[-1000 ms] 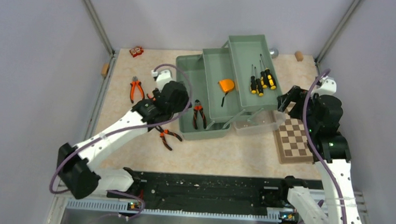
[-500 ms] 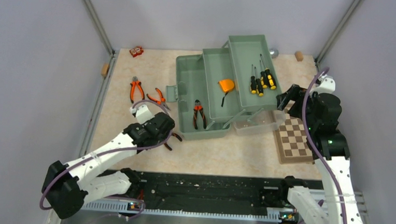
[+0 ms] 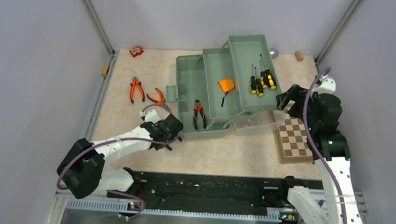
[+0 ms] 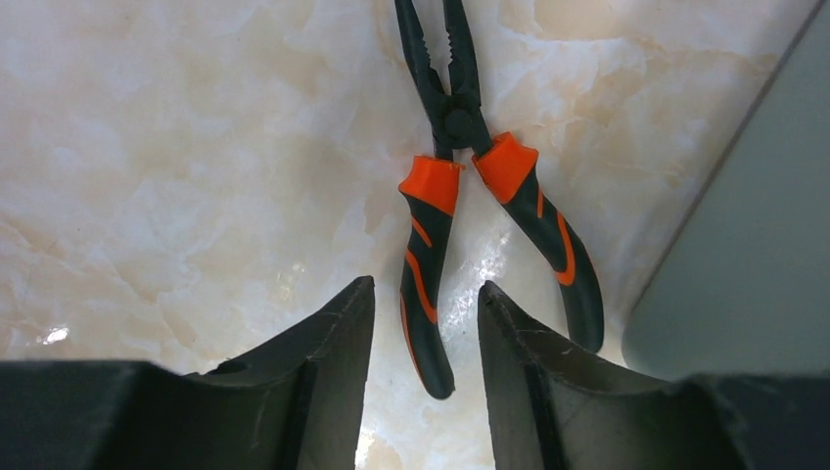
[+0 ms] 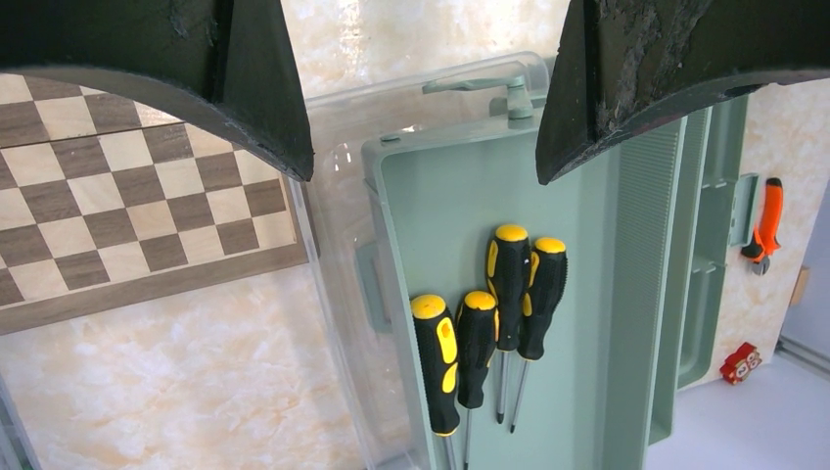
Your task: Pack the tool kit
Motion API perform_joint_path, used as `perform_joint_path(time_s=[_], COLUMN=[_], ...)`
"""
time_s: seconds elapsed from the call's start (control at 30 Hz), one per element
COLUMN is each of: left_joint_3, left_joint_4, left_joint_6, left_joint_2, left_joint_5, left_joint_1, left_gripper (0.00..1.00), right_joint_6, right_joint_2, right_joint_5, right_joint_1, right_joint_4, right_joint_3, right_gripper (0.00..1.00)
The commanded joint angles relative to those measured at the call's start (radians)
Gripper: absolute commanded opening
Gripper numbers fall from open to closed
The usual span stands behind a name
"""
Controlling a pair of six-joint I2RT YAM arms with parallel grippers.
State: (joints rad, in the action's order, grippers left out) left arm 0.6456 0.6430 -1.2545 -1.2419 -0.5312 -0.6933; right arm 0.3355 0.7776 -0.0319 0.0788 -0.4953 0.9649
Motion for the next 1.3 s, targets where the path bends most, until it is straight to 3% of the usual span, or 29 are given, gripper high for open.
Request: perform_joint_path(time_s=[0.0, 0.33, 0.63, 0.8, 1.0, 1.1, 1.27], left_joint_3=[-0.006, -0.026, -0.004, 0.063, 0.204, 0.278, 0.433], left_joint_4=[-0.048, -0.053, 0.008, 0.032, -0.035, -0.108, -0.180], left_joint_6=[-0.006, -0.007, 0.111, 0.268, 0.519, 0.674, 0.921], left_joint_2=[-0.057, -0.126, 0.022, 0.118, 0.158, 0.145, 0.066], left_joint_5=[-0.011, 0.004, -0.059, -0.133, -0.220, -0.181, -0.001], left_joint_1=[0.007, 0.028, 0.162, 0.255, 0.264, 0.264, 0.263], left_gripper=[0.47, 0.34, 0.00, 0.00, 0.00, 0.00, 0.00], right_joint_6=[0.007, 0.006, 0.007, 0.005, -0.004, -0.009, -0.013], right_joint_2=[-0.018, -0.003, 0.009, 0.009, 0.007, 0.001, -0.008], right_joint_5=[-0.006, -0.001, -0.003, 0.002, 0.007, 0.012, 0.013], right_joint_1=[0.010, 0.009, 0.009, 0.009, 0.010, 0.010, 0.010], right_joint_4=[0.019, 0.025, 0.037, 0.040, 0.041, 0.041, 0.041], right_joint_3=[0.056, 0.062, 0.065, 0.072, 0.080, 0.080, 0.077], right_gripper=[0.83, 0.83, 0.83, 0.83, 0.83, 0.83, 0.83])
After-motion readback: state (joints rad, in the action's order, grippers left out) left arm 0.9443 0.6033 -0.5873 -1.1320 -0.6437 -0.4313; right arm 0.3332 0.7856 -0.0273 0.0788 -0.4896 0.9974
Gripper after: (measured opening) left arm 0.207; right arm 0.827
